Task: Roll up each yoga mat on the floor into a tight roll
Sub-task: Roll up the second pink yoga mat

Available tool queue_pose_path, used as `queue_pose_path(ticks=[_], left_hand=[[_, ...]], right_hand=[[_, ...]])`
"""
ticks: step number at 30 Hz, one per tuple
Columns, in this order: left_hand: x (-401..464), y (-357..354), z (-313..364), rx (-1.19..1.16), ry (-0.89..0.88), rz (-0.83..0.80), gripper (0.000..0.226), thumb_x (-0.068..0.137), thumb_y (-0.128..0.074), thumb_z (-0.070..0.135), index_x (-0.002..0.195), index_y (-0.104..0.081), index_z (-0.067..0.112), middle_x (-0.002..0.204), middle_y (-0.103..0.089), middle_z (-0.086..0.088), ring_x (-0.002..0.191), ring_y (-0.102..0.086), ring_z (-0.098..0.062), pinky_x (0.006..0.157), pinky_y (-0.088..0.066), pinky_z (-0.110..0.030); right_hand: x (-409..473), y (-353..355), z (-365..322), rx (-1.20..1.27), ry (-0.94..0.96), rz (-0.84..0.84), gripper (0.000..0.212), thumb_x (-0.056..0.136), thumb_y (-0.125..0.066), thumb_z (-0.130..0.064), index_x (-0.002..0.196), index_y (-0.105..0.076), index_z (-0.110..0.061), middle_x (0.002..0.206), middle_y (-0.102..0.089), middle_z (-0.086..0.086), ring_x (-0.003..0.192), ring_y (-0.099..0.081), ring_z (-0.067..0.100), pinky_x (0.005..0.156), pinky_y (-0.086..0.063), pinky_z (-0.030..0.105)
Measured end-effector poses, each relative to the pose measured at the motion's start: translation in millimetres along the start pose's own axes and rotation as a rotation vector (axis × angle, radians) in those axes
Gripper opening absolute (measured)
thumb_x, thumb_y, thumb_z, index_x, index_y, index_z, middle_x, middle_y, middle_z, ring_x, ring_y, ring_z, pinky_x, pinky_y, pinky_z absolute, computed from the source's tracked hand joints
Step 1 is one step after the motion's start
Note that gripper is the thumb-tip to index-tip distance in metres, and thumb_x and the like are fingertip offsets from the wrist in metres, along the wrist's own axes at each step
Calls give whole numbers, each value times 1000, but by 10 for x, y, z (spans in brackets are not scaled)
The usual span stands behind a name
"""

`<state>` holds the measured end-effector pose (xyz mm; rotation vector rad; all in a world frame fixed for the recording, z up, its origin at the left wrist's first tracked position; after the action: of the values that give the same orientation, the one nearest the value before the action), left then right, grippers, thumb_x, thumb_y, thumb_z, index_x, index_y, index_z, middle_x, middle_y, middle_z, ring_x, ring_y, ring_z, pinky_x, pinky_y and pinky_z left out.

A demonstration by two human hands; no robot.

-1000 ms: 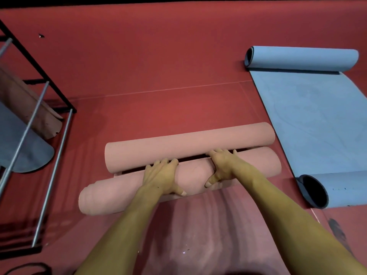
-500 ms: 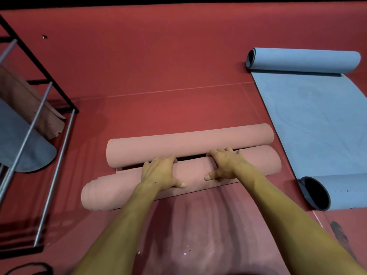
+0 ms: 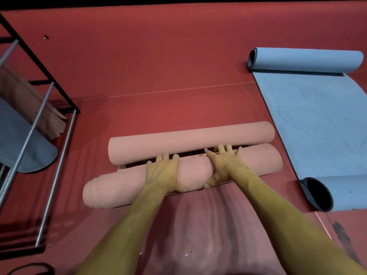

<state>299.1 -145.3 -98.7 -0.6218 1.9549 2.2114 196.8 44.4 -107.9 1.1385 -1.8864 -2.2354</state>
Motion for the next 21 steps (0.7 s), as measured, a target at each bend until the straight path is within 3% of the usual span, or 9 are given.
queue_pose_path(ticks=[3,7,9,12,15,18,21], left_hand=[[-13,-54,18,-3,26,55,98,56,-82,69,135,-45,25,128,-52,0,122,-50,-25,98,-42,-47],[22,-62,25,4,38,51,88,58,-75,67,132,-51,27,131,-54,-2,122,-47,-27,99,-38,-48],[16,-82,26,4,43,56,93,56,-71,70,135,-48,28,133,-50,-5,122,-43,-28,100,-35,-46],[9,-139,-6,11,31,88,108,50,-74,74,142,-39,31,129,-46,-4,120,-41,-27,101,-33,-44],[58,-119,-81,14,5,119,111,53,-81,77,147,-40,36,132,-52,2,125,-44,-23,100,-35,-42],[108,-61,-147,-44,-2,106,116,54,-83,77,152,-35,36,137,-57,5,130,-46,-22,103,-37,-41],[116,-53,-158,-80,-1,97,106,58,-81,73,147,-40,32,143,-55,4,132,-46,-24,108,-35,-42]], right_hand=[[-19,6,12,70,1,-5,157,49,-81,-85,165,2,-19,172,-8,5,153,-19,34,116,-6,80],[-24,37,-8,132,38,-1,132,54,-84,-79,156,-25,-18,173,11,4,159,-4,37,116,-2,80],[-18,26,7,114,30,28,128,56,-80,-82,157,-29,-23,173,5,6,156,-5,42,117,-7,79],[-7,24,33,42,24,90,131,55,-70,-92,161,-24,-31,160,-23,8,142,-25,37,117,-19,73],[17,24,13,1,62,103,129,63,-66,-91,162,-20,-22,153,-36,6,138,-33,35,114,-22,75],[37,47,3,50,76,91,123,73,-66,-83,163,-15,-17,164,-29,5,149,-26,36,117,-16,76],[33,21,-9,52,97,68,117,78,-59,-84,164,-11,-21,174,-2,2,159,-7,33,119,-5,75]])
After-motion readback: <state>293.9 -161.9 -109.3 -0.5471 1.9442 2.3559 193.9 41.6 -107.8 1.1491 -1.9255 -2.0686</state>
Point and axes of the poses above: each hand's wrist, its own x-axis towards the middle knuckle, its own y-axis out of the back of the hand, z = x × y, the point moved 4 cm from there along x, towards the middle knuckle
